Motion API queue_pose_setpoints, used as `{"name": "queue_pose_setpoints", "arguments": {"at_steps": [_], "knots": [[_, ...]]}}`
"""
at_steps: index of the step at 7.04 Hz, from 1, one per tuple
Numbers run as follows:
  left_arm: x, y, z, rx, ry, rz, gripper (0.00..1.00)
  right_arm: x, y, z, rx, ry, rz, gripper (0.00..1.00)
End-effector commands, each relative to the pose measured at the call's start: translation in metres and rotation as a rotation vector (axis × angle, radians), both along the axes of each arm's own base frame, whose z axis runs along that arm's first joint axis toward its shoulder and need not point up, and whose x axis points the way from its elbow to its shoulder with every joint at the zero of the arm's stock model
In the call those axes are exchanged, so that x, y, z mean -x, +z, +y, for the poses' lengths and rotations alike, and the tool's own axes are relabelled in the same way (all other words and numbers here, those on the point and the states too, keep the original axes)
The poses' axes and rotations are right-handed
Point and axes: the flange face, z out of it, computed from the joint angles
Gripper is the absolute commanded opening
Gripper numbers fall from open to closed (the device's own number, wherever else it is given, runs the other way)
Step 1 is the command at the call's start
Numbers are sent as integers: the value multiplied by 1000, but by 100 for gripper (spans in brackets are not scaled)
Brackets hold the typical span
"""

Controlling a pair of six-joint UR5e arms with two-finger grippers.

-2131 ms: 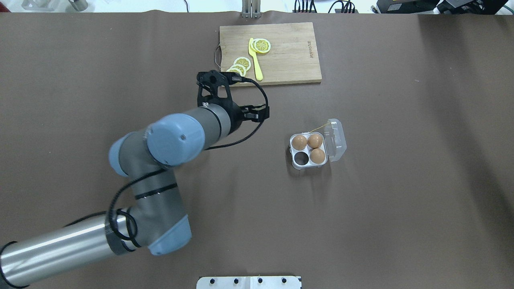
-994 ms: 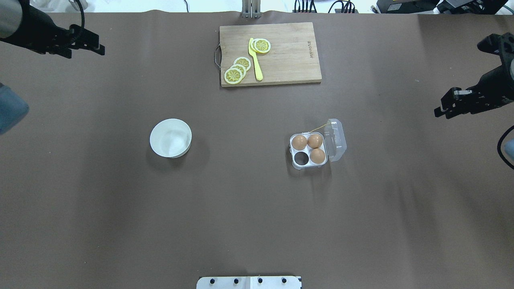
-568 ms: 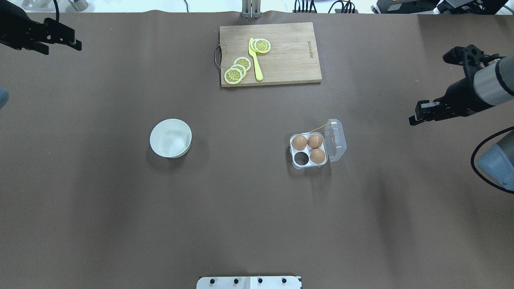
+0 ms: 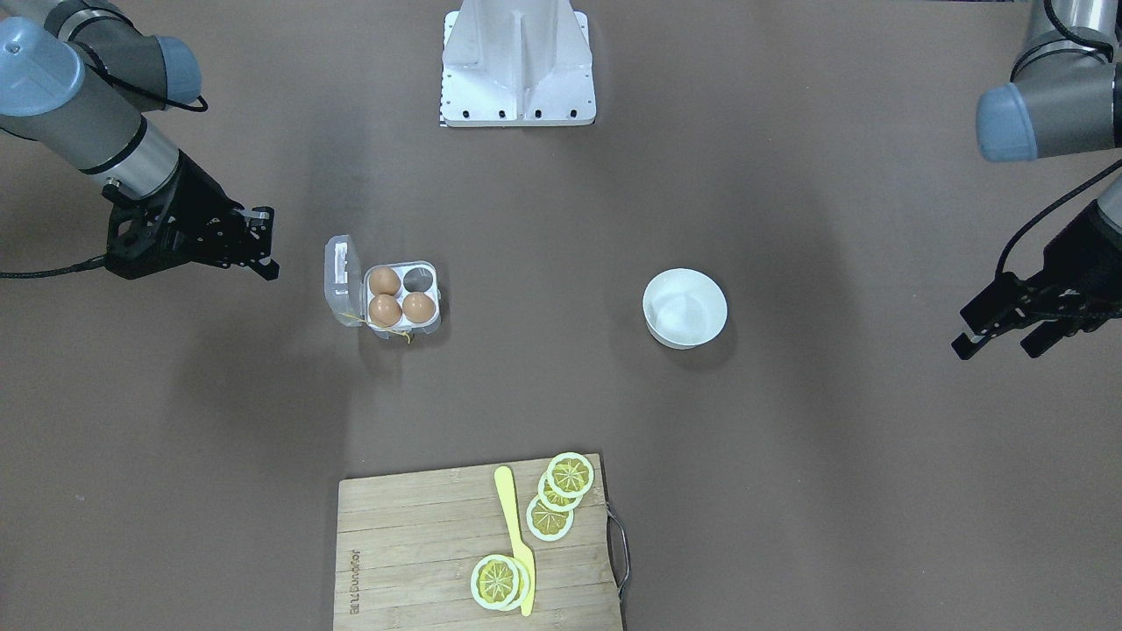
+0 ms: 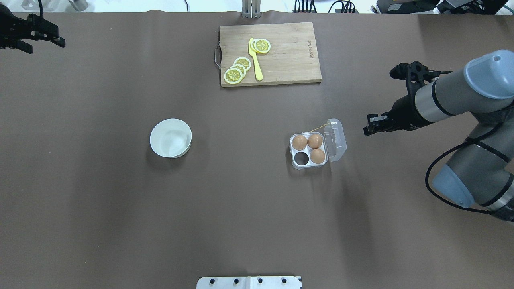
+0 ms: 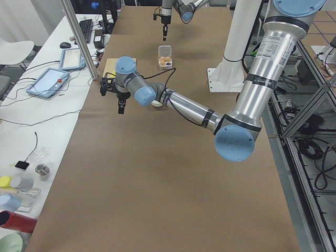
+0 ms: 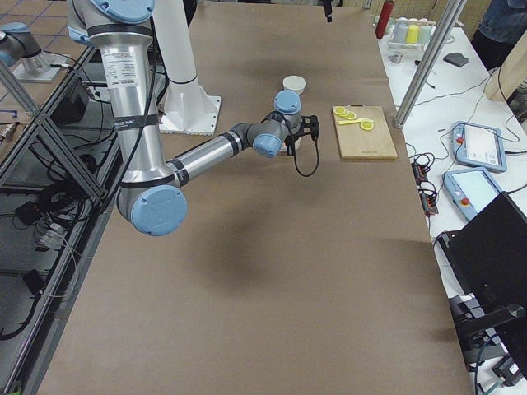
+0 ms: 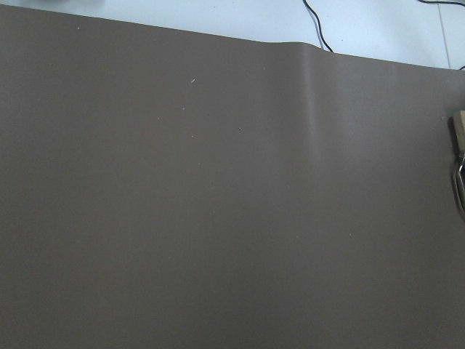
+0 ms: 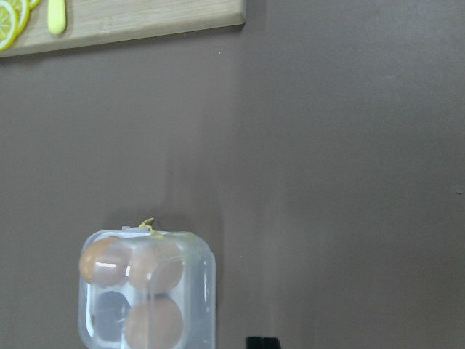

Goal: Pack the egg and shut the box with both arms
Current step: 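Push the open clear lid down over the eggs with the right gripper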

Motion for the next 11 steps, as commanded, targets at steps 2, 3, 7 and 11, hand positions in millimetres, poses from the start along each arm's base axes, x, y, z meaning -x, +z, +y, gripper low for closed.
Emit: {"name": "queue_pose_setpoints", "arguments": {"at_steps": [2, 3, 7, 11], "knots": [[1, -1, -3, 0, -2, 3, 97, 12, -3, -7, 0, 4, 8, 0], [1, -5, -5, -8, -5, 5, 97, 26, 0, -11, 6, -9, 15, 0], [10, -24, -9, -34, -19, 13, 97, 76, -6, -24, 1, -35, 32, 0], [9, -28, -23, -33, -24, 12, 97, 109, -66, -15, 61, -13, -48, 0]]}}
